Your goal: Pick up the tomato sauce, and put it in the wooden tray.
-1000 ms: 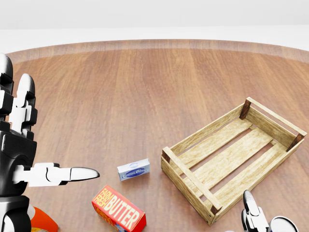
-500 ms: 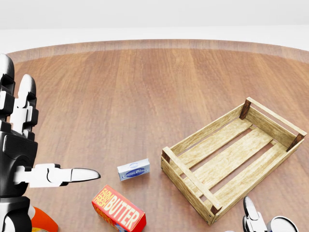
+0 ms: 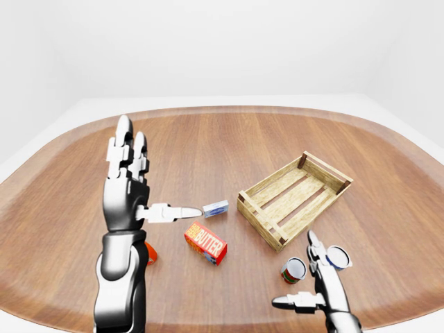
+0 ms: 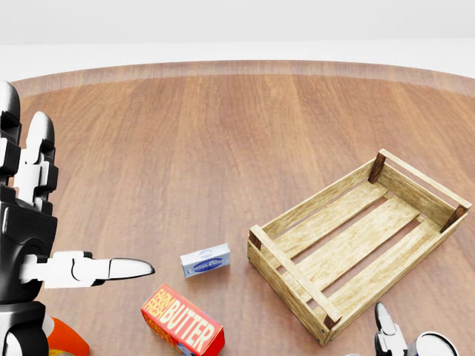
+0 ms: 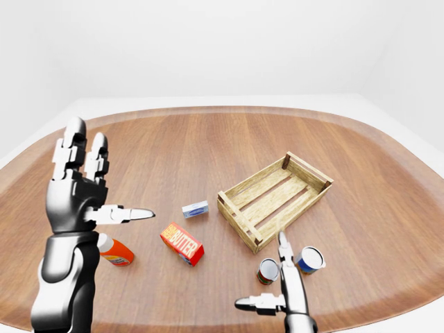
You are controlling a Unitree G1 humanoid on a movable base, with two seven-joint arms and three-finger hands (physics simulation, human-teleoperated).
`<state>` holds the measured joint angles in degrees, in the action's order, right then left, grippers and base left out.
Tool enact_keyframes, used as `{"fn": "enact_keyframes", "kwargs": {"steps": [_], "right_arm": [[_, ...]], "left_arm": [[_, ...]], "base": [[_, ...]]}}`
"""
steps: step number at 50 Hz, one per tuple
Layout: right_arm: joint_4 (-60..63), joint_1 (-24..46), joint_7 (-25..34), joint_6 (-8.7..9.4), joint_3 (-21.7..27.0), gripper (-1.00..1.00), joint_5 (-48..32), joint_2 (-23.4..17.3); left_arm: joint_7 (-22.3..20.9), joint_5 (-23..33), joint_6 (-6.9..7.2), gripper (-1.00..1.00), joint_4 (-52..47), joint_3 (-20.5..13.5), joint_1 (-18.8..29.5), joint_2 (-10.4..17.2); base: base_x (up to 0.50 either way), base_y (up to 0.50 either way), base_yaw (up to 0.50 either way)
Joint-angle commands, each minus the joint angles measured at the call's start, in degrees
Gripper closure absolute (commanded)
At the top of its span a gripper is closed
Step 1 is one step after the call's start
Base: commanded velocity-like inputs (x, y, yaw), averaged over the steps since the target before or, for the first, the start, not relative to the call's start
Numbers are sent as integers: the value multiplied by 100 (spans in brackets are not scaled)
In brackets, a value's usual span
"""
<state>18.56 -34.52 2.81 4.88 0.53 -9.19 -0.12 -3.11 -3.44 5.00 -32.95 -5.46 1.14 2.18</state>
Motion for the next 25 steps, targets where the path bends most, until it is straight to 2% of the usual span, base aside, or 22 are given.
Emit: {"fn": "enact_keyframes", "kwargs": {"steps": [1,6,25], "right_arm": [[-291,224,57,-16,202,-100,-55,68],[-732,442,74,-240,358,-100,-75,95],[-795,490,121,-217,436,-100,-220,194]], "left_arm": [[8,5,0,-100,0,18,-11,-8],[6,8,0,-100,18,30,-11,-12],[7,16,0,-100,46,45,-19,-14]], "base": [[0,0,0],[0,0,0],[0,0,0]]}}
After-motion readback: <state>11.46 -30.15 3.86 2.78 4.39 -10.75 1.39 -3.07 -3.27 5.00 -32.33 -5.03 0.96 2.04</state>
